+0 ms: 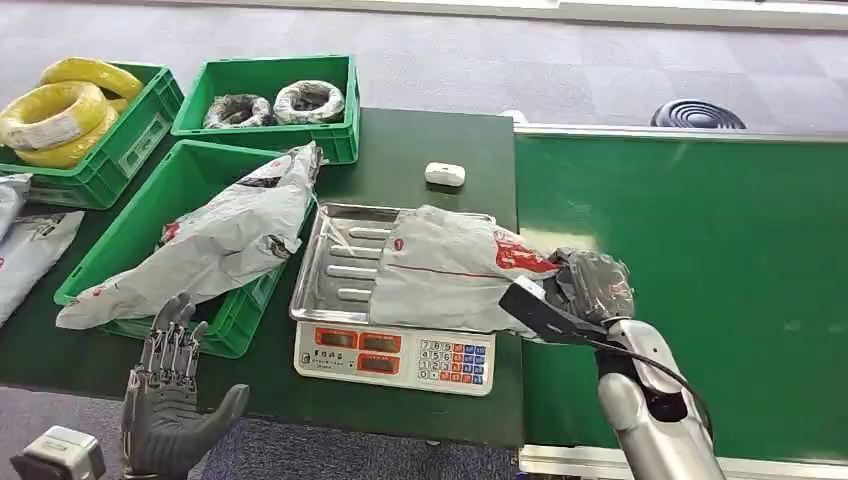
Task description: Moved the parcel from conveyor to table for the left to box.
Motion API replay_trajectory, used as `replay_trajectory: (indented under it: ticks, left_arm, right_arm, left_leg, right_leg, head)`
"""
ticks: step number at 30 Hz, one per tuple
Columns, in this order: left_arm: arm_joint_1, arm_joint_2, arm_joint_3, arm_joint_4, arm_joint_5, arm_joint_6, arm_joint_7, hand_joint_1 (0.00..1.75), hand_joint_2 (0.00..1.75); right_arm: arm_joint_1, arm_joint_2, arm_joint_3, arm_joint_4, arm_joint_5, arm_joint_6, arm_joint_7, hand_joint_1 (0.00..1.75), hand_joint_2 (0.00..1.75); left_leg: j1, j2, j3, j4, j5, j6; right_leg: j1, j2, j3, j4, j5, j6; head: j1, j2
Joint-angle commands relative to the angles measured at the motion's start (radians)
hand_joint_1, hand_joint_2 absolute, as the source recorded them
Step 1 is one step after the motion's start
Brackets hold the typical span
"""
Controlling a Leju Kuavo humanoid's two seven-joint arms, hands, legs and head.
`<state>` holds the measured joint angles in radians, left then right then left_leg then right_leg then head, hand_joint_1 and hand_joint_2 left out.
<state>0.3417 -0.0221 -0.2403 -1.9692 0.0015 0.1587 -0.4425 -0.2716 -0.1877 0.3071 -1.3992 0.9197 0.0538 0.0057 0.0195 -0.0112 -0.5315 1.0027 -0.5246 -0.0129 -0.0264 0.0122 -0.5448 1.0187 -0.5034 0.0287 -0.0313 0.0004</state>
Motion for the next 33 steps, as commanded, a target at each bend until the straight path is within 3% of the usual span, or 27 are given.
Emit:
replay_trajectory:
  ticks: [1,2,3,6,7,8,9,18,20,26,30,33]
  left_arm:
    - [-0.003,-0.047,0.062,0.015,-0.018,-0.033,0.006,0.00,1.75]
    - [-0.004,-0.064,0.080,-0.002,-0.021,-0.049,0.007,0.00,1.75]
    - [-0.008,-0.081,0.095,-0.021,-0.033,-0.072,0.010,0.00,1.75]
    - [-0.033,-0.088,0.084,-0.049,-0.064,-0.116,0.022,0.00,1.75]
    - [-0.040,-0.085,0.075,-0.050,-0.071,-0.122,0.025,0.00,1.75]
    - [-0.043,-0.086,0.072,-0.049,-0.074,-0.123,0.026,0.00,1.75]
    - [-0.056,-0.078,0.052,-0.042,-0.087,-0.128,0.034,0.00,1.75]
    - [-0.082,-0.061,0.005,-0.010,-0.109,-0.128,0.054,0.00,1.75]
    - [-0.104,-0.049,-0.044,0.025,-0.132,-0.137,0.124,0.00,1.75]
    - [-0.266,-0.034,-0.196,0.131,-0.311,-0.104,0.174,0.00,1.75]
    - [-0.427,-0.060,-0.273,0.272,-0.477,-0.094,0.335,0.00,1.75]
    - [-0.440,-0.066,-0.275,0.292,-0.479,-0.090,0.336,0.00,1.75]
  right_arm:
    - [-0.069,0.020,0.012,0.159,0.003,-0.074,-0.106,1.47,1.75]
    - [-0.076,0.031,0.002,0.170,0.002,-0.114,-0.143,1.45,1.75]
    - [-0.094,0.044,0.003,0.183,0.022,-0.163,-0.178,1.57,1.75]
    - [-0.116,0.093,-0.007,0.165,0.000,-0.276,-0.268,1.59,1.75]
    - [-0.116,0.101,-0.005,0.157,-0.009,-0.294,-0.283,1.48,1.75]
    - [-0.119,0.105,-0.001,0.156,-0.008,-0.291,-0.281,1.48,1.75]
    - [-0.112,0.116,0.001,0.138,-0.033,-0.327,-0.302,0.00,1.75]
    - [-0.110,0.132,0.005,0.145,-0.082,-0.385,-0.345,0.00,1.75]
    - [-0.114,0.142,0.013,0.159,-0.092,-0.406,-0.345,0.00,1.75]
    - [-0.108,0.130,0.051,0.221,-0.107,-0.382,-0.299,0.00,1.75]
    - [-0.100,0.166,0.026,0.230,-0.215,-0.436,-0.316,0.00,1.75]
    - [-0.102,0.166,0.033,0.222,-0.219,-0.437,-0.312,0.00,1.75]
  left_leg:
    - [0.000,0.003,0.001,-0.002,0.001,0.001]
    - [0.000,0.003,0.001,-0.001,0.000,0.001]
    - [0.000,0.003,0.000,-0.002,0.002,0.001]
    - [0.000,0.006,-0.001,-0.001,0.001,0.001]
    - [0.000,0.005,-0.001,-0.001,0.001,0.001]
    - [-0.001,0.005,-0.001,-0.002,0.002,0.001]
    - [0.000,0.004,-0.001,-0.001,0.002,0.001]
    - [0.000,0.002,0.001,-0.002,0.002,0.001]
    - [0.000,0.002,0.001,-0.001,0.001,0.001]
    - [-0.001,-0.002,-0.001,-0.004,0.005,0.001]
    - [0.000,-0.003,0.000,-0.001,0.003,0.001]
    - [0.000,-0.002,0.000,-0.002,0.004,0.001]
  right_leg:
    - [0.000,0.001,0.000,-0.001,0.002,-0.002]
    - [0.000,0.002,0.000,0.000,0.001,-0.001]
    - [0.000,0.001,-0.001,-0.001,0.002,-0.002]
    - [0.000,0.004,-0.003,0.000,0.003,-0.002]
    - [0.000,0.004,-0.003,0.000,0.002,-0.002]
    - [0.000,0.003,-0.003,0.000,0.003,-0.003]
    - [0.000,0.002,-0.002,0.000,0.002,-0.003]
    - [0.000,0.000,-0.001,-0.002,0.002,-0.002]
    - [0.000,0.001,0.000,0.000,0.001,-0.002]
    - [0.000,-0.004,0.000,-0.004,0.004,-0.003]
    - [0.000,-0.005,0.001,-0.001,0.002,-0.002]
    - [0.000,-0.004,0.001,-0.002,0.003,-0.002]
  head:
    - [0.000,0.000]
    - [0.000,0.000]
    - [0.000,0.000]
    - [0.000,0.000]
    - [0.000,0.000]
    - [0.000,0.000]
    - [0.000,0.000]
    - [0.000,0.000]
    - [0.000,0.000]
    - [0.000,0.000]
    - [0.000,0.000]
    - [0.000,0.000]
